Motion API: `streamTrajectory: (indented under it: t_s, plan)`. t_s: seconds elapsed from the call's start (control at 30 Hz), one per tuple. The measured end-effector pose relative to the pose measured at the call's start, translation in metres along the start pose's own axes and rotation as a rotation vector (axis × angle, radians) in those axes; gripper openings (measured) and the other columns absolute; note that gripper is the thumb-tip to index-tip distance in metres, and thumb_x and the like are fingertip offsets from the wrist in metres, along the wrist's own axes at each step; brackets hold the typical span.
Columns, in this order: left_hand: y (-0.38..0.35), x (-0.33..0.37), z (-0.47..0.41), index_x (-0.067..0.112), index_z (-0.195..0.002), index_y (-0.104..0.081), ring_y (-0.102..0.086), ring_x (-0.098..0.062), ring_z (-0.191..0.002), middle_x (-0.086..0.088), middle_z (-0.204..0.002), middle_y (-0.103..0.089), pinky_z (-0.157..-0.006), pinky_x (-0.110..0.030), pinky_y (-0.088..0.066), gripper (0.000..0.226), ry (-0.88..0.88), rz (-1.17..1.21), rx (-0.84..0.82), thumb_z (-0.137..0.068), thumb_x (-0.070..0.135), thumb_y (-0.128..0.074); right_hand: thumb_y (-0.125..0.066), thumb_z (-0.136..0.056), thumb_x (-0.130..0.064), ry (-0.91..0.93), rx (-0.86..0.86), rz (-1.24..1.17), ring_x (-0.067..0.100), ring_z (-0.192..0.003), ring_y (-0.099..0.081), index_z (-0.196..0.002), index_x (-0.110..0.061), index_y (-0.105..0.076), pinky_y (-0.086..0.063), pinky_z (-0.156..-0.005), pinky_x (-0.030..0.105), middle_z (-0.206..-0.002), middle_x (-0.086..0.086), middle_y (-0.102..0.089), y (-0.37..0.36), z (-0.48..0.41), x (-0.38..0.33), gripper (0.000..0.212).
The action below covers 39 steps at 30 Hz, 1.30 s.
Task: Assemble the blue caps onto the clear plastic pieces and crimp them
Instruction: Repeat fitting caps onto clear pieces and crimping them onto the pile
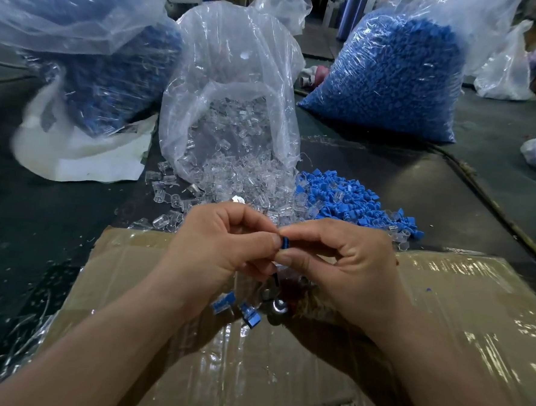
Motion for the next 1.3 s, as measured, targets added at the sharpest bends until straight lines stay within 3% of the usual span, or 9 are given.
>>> streamTrajectory:
  t_s: [0.17,0.33,0.53,1.3]
  plan:
    - [-0.001,-0.001,0.001,0.013,-0.062,-0.072,-0.061,-0.015,-0.046,-0.010,-0.057,-0.065,-0.045,-0.019,-0.049,0.014,0.025,0.034,-0.008,-0.048,0.016,-0.072,-0.073,-0.071,-0.019,0.050,0.024,0.048,0.002,-0.079,-0.066,-0.093,-0.013,-0.071,-0.053,-0.072,0.021,-0.085,-0.006,-0.070,-0.001,0.001,-0.001,0.023]
    - [-0.003,-0.002,0.001,0.009,-0.061,-0.072,-0.064,-0.018,-0.046,-0.015,-0.060,-0.067,-0.044,-0.021,-0.051,0.016,0.104,0.143,-0.055,-0.045,0.006,-0.071,-0.072,-0.072,-0.025,0.130,0.056,0.128,0.003,-0.080,-0.065,-0.093,-0.008,-0.071,-0.052,-0.073,0.017,-0.087,-0.007,-0.067,0.003,0.000,-0.004,0.027]
    - [-0.004,-0.002,0.001,0.008,-0.059,-0.072,-0.064,-0.018,-0.045,-0.015,-0.059,-0.066,-0.043,-0.021,-0.051,0.018,0.118,0.143,-0.048,-0.042,0.006,-0.071,-0.067,-0.079,-0.015,0.218,0.031,0.260,0.006,-0.085,-0.062,-0.094,-0.003,-0.071,-0.049,-0.077,0.011,-0.088,0.000,-0.070,0.002,0.001,-0.007,0.019]
    - [-0.002,-0.003,0.003,0.007,-0.059,-0.072,-0.064,-0.018,-0.046,-0.015,-0.059,-0.066,-0.043,-0.022,-0.051,0.018,0.126,0.136,-0.018,-0.041,0.004,-0.071,-0.059,-0.082,-0.012,0.275,-0.019,0.350,0.009,-0.083,-0.063,-0.097,0.000,-0.069,-0.050,-0.078,0.017,-0.090,0.006,-0.071,-0.001,0.001,-0.012,0.021]
Point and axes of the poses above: each hand's wrist, its own z-axis away from the middle knuckle, its own y-axis out of the back of the hand, x = y × z, the point moved 6 cm from there along -z, towards the middle knuckle
